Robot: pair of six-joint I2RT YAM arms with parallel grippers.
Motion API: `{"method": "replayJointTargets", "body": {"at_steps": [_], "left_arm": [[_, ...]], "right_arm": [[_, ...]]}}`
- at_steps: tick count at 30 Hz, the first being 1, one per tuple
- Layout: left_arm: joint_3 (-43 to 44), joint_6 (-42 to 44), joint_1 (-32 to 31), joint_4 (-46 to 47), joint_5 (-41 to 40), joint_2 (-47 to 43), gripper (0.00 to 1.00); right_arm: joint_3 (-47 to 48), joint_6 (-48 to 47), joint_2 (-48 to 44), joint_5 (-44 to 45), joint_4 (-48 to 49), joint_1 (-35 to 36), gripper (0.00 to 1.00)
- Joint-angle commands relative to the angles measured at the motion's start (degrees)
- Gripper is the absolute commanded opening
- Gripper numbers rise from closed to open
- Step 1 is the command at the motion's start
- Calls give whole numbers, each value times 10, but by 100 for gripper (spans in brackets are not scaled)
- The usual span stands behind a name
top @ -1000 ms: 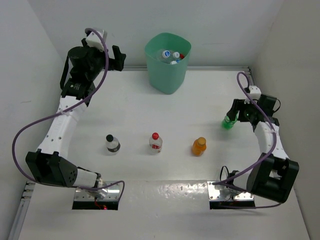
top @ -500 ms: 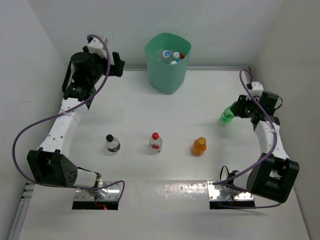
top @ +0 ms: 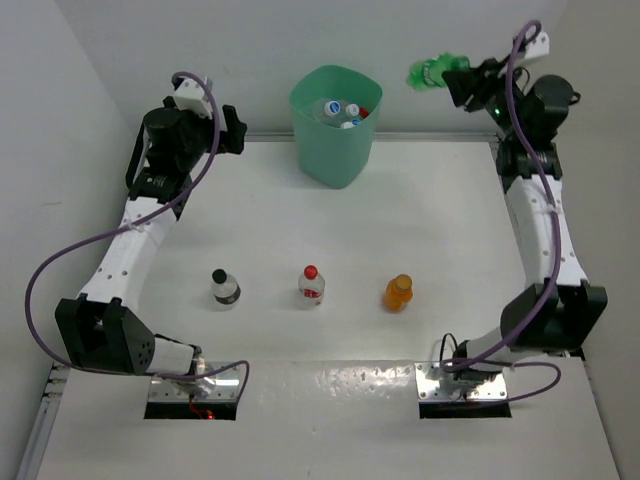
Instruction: Put the plastic bottles in the bin
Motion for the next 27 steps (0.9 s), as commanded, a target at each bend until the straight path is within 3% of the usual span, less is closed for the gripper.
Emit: {"method": "replayJointTargets", "body": {"at_steps": [1,11,20,21,24,25,27], "left_arm": [[0,-21,8,39,2,6,100],[28,-31,8,24,0,56,100],[33,-31,8,18,-11,78,100],[33,-26,8,18,-12,79,100],[33,-26,8,13,-12,79,100],[33,-26,8,8,-12,73,100],[33,-19,8,-4,-12,73,100]], "right_arm": [[72,53,95,32,84,36,8],[259,49,314,90,170,122,8],[321,57,404,92,167,138,10],[323,51,410,89,164,138,14],[330,24,419,92,144,154,56],[322,22,419,95,144,159,76],[320,17,411,110,143,164,85]]}}
